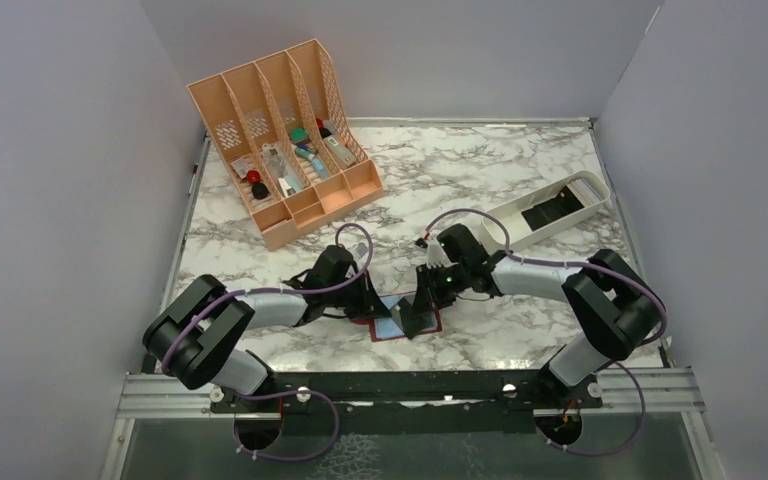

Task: Put the credit cards into the card holder
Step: Insert the credit card into the card holder.

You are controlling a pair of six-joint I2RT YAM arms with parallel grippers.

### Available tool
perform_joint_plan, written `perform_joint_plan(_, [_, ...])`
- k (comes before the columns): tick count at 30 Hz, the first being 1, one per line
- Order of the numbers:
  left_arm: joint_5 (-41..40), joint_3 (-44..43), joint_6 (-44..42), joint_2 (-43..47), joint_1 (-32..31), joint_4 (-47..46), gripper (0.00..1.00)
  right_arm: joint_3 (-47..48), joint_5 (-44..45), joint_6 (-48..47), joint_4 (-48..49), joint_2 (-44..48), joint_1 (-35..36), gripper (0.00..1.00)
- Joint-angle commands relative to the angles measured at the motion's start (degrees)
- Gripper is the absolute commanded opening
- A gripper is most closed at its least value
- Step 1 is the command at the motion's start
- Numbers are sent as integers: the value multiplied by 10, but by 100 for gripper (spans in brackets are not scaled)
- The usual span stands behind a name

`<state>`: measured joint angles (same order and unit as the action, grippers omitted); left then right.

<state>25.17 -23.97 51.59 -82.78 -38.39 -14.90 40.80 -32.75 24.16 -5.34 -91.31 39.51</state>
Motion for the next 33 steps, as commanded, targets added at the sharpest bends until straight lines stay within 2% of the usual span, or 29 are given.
perform_joint_plan(1, [-30,17,-10,7,-2,19,1,-21,-20,10,50,-14,-12,9])
perform_joint_plan(4, [-17,15,-4,18,-2,24,6,-40,-24,24,84,-16,-20,2])
perform_joint_plan(8, [-25,-7,-9,66,-2,75,17,-65,-13,51,131,-10,-27,1])
perform_joint_plan(9, [-40,-13,-15,79,-2,96,22,-71,-11,57,140,-10,-29,1])
perform_joint_plan(13, [-86,-16,-32,118,-2,160,25,-97,-4,83,179,-9,-35,1])
perform_joint_plan(15, [-93,-6,-34,123,-2,164,23,-105,-3,89,191,-9,-40,1])
perform_joint_plan(18, [-93,14,-32,120,-1,151,13,-112,-1,97,202,-8,-45,1])
perform_joint_plan(21, [-89,29,-30,110,-2,134,8,-115,-6,105,215,-12,-50,1])
perform_joint_plan(29, [-82,46,-27,94,-2,108,2,-135,1,133,252,-19,-57,1])
perform_joint_plan(33, [-71,54,-16,88,-2,88,2,-164,12,171,308,-15,-57,1])
